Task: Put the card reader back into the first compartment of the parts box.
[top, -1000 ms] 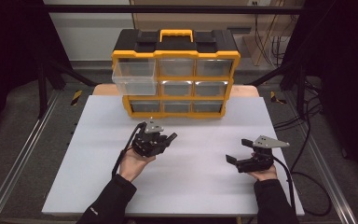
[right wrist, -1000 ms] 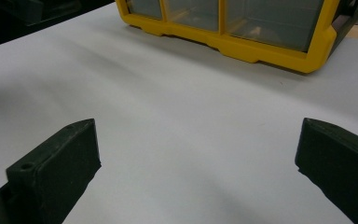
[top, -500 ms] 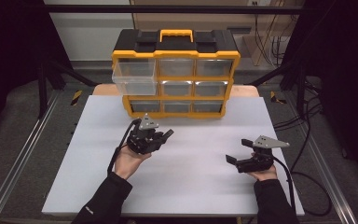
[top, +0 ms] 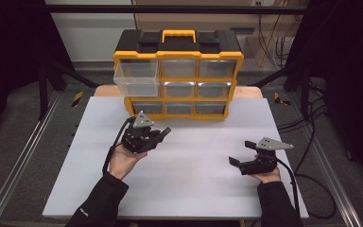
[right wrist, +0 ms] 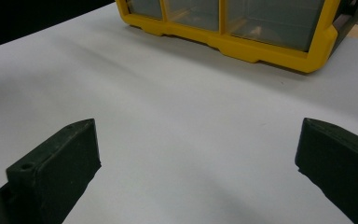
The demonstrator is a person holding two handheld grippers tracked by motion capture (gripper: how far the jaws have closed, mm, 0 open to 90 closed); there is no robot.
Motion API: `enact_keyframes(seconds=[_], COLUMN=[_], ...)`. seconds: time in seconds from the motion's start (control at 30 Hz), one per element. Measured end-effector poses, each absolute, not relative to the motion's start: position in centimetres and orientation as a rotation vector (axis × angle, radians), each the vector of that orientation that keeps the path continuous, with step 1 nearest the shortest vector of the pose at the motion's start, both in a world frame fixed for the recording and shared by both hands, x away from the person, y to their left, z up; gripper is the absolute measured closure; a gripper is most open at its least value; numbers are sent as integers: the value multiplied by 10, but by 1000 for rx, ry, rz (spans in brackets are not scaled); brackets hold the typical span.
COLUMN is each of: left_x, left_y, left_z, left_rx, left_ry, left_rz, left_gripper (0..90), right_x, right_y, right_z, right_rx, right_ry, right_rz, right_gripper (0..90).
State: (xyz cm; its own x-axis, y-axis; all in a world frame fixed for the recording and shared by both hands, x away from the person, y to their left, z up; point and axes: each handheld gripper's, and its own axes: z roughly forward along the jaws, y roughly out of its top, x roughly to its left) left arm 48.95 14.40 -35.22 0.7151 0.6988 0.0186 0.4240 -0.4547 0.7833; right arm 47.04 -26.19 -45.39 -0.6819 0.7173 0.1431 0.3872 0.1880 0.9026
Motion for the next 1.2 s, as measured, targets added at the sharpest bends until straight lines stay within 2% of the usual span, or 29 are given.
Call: enact_keyframes(seconds=[1.2], left_x=[488], left_y=[177], left_z=[-306], left_rx=[2064], left_ry=[840], left_rz=[475], left_gripper=[724], right_x=[470], right_y=[-262], right_z=[-453], right_rx=[1057], right_ry=[2146], right_rz=[1496], right_gripper=[2])
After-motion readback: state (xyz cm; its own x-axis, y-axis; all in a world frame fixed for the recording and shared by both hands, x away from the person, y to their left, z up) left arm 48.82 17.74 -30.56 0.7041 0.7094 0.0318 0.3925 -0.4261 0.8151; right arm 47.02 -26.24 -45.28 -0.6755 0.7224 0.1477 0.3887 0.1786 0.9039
